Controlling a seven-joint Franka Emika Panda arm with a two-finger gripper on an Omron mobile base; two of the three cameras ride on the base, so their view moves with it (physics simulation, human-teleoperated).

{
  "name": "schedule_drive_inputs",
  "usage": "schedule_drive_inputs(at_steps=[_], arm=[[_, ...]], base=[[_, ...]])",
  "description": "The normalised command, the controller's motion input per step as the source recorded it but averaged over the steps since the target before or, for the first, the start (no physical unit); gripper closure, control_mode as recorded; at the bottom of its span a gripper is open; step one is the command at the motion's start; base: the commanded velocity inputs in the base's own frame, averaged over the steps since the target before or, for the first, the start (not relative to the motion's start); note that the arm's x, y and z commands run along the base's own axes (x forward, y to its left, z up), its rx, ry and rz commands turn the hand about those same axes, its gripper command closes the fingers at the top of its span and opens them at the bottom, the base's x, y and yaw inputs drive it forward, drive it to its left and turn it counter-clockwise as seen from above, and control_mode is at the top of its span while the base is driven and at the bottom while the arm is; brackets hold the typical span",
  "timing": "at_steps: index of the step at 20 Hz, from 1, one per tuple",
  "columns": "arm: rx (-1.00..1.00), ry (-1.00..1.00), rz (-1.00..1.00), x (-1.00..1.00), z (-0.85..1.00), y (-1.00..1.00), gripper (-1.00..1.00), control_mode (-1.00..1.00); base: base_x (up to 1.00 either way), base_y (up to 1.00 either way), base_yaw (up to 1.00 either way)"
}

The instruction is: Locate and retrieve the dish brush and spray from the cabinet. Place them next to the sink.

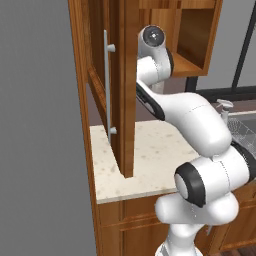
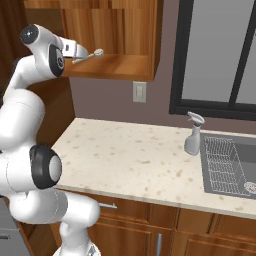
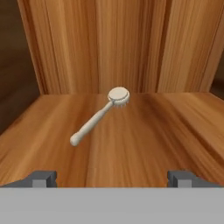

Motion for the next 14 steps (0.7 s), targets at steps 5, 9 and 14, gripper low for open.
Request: schedule_drive_inputs(at_steps=[5,9,14], arm=[[-0.01,0.04,-0.05,0.44,0.0,0.19,-1.0,-1.0],[0.0,0.11,-0.1,0.26,-0.08,0.14,-1.0,-1.0],[0.0,0.09,-0.09,0.22,-0.07,0.1,-1.0,-1.0]], base=[[0.0,0.0,0.0],[0.0,0.0,0.0],[0.0,0.0,0.0]])
